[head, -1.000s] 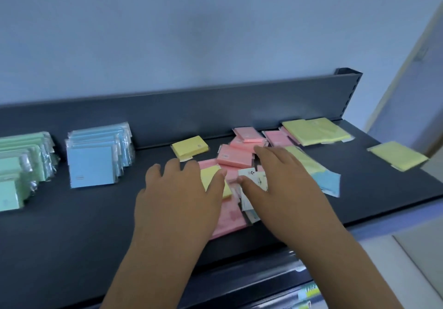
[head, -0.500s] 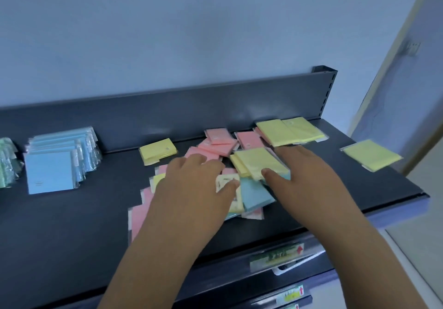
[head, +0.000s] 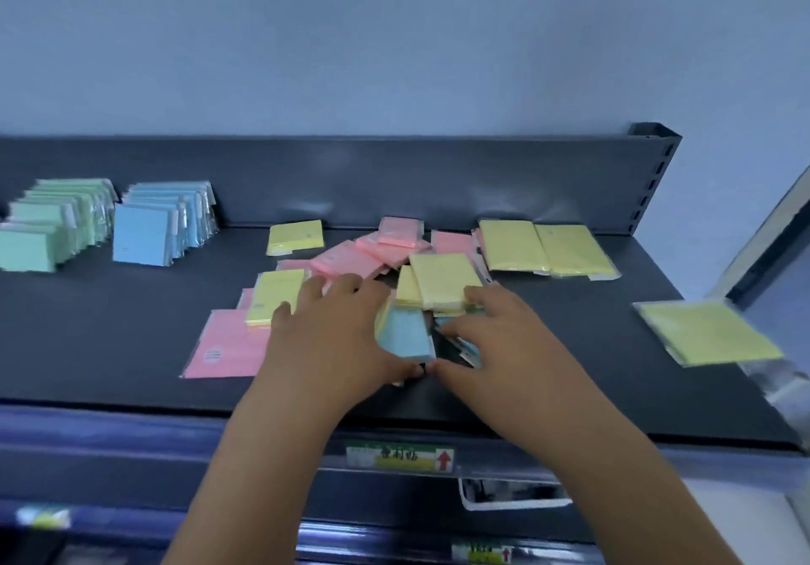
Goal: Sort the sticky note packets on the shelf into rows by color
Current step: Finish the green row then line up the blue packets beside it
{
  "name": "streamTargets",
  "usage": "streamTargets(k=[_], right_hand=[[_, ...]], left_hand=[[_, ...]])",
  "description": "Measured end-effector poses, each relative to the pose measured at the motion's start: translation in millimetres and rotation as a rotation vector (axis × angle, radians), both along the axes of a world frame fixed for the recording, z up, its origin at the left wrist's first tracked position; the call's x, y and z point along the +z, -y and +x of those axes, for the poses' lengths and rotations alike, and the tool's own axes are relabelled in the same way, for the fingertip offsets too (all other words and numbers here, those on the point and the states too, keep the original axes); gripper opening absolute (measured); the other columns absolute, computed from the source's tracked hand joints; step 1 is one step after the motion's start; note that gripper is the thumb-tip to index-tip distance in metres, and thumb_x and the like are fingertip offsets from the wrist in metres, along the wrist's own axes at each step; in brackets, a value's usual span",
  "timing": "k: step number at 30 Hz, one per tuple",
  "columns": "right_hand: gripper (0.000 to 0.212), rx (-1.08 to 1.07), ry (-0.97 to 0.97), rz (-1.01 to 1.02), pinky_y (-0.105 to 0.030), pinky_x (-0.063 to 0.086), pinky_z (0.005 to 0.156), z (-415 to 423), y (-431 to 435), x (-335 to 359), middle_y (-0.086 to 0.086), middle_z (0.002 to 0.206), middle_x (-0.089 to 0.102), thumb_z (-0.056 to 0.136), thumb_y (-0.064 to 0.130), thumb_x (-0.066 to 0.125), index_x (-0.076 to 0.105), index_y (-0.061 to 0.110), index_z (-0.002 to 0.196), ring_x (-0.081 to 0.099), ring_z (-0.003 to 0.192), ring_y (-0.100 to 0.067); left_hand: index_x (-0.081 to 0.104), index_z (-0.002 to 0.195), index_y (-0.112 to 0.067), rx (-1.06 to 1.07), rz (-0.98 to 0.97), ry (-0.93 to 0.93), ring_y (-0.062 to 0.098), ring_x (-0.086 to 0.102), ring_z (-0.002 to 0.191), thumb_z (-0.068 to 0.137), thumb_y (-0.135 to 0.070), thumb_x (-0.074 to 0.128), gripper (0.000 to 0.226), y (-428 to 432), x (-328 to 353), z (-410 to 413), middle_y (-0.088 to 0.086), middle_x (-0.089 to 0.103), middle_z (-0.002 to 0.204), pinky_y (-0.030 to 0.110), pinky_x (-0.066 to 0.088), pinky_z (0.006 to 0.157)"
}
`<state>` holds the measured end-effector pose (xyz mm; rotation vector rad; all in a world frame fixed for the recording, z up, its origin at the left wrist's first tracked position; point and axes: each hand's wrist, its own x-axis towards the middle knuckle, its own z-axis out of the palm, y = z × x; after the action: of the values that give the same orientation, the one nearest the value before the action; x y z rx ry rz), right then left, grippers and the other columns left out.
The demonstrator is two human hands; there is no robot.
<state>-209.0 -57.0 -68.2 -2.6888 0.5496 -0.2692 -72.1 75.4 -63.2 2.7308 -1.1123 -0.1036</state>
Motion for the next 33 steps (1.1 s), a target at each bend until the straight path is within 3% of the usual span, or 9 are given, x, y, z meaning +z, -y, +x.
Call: streamTargets(k=[2,5,7,12,16,20,23,29,33], right_hand=[[0.052,0.053,-0.009,-0.005,-0.035,0.023,0.124,4,0,-2,0.000,0.159,0.034,0.092,0.056,0.062,0.060,0.035,0.139,0.019,0.152,-0.019],[0.057,0.067,-0.023,-0.030,-0.034,0.022,0.124,11,-5,-3,0.002,0.161,0.031,0.093,0.058,0.060,0.055,0.031,0.143,0.015,0.154,-0.017],[0.053,0.050,-0.027,-0.052,-0.031,0.026,0.120,14,-9,-2,0.003,0.157,0.034,0.094,0.054,0.061,0.058,0.024,0.138,0.016,0.153,-0.015],[0.040,-0.012,0.003,-0.076,-0.031,0.037,0.106,21,-20,4,0.005,0.138,0.046,0.091,0.054,0.061,0.067,0.021,0.114,0.030,0.140,-0.013],[0.059,-0.065,-0.035,-0.088,-0.036,0.033,0.114,32,-27,4,0.003,0.144,0.047,0.085,0.070,0.059,0.069,0.020,0.116,0.027,0.147,-0.017],[0.077,-0.127,-0.086,-0.139,-0.040,0.028,0.121,42,-32,2,0.000,0.138,0.052,0.074,0.083,0.056,0.070,0.019,0.115,0.028,0.148,-0.025],[0.086,-0.166,-0.116,-0.165,-0.044,0.026,0.122,45,-35,-1,-0.003,0.139,0.052,0.071,0.087,0.050,0.071,0.019,0.118,0.031,0.147,-0.029],[0.053,-0.249,-0.044,-0.156,-0.045,0.037,0.114,46,-43,-2,-0.008,0.125,0.056,0.085,0.058,0.057,0.071,0.011,0.106,0.040,0.136,-0.033],[0.053,-0.298,-0.032,-0.161,-0.047,0.042,0.107,48,-40,-4,-0.005,0.115,0.057,0.082,0.064,0.061,0.073,0.013,0.094,0.045,0.128,-0.032]], left_hand=[[0.038,0.145,-0.045,0.026,-0.015,-0.076,0.021,0.031,0.142,0.061,-0.081,0.072,0.098,-11,0,6,-0.017,0.039,0.152,0.051,0.037,0.112],[0.042,0.146,-0.042,0.029,-0.025,-0.114,0.018,0.036,0.138,0.060,-0.073,0.078,0.099,-33,3,20,-0.016,0.042,0.150,0.045,0.038,0.112],[0.047,0.144,-0.043,0.040,-0.064,-0.123,0.017,0.037,0.136,0.065,-0.063,0.082,0.088,-46,2,29,-0.018,0.045,0.147,0.041,0.036,0.112],[0.061,0.131,-0.043,0.027,-0.238,-0.095,0.016,0.050,0.126,0.051,-0.085,0.061,0.090,-59,-12,45,-0.023,0.057,0.127,0.047,0.045,0.107],[0.065,0.127,-0.042,0.030,-0.335,-0.122,0.019,0.052,0.123,0.060,-0.078,0.063,0.076,-61,-19,54,-0.020,0.058,0.124,0.048,0.048,0.102],[0.071,0.121,-0.033,0.082,-0.408,-0.127,0.020,0.056,0.119,0.076,-0.046,0.079,0.047,-65,-22,62,-0.016,0.060,0.126,0.047,0.053,0.096],[0.073,0.117,-0.029,0.130,-0.431,-0.091,0.023,0.059,0.116,0.074,-0.049,0.072,0.048,-64,-22,63,-0.012,0.063,0.124,0.047,0.054,0.093],[0.069,0.121,-0.021,0.229,-0.330,0.075,0.031,0.052,0.119,0.080,-0.043,0.080,0.048,-59,-20,55,-0.002,0.063,0.129,0.050,0.050,0.093],[0.069,0.119,-0.021,0.132,-0.357,0.180,0.030,0.052,0.120,0.083,-0.040,0.075,0.041,-51,-17,36,-0.001,0.064,0.128,0.047,0.048,0.096]])
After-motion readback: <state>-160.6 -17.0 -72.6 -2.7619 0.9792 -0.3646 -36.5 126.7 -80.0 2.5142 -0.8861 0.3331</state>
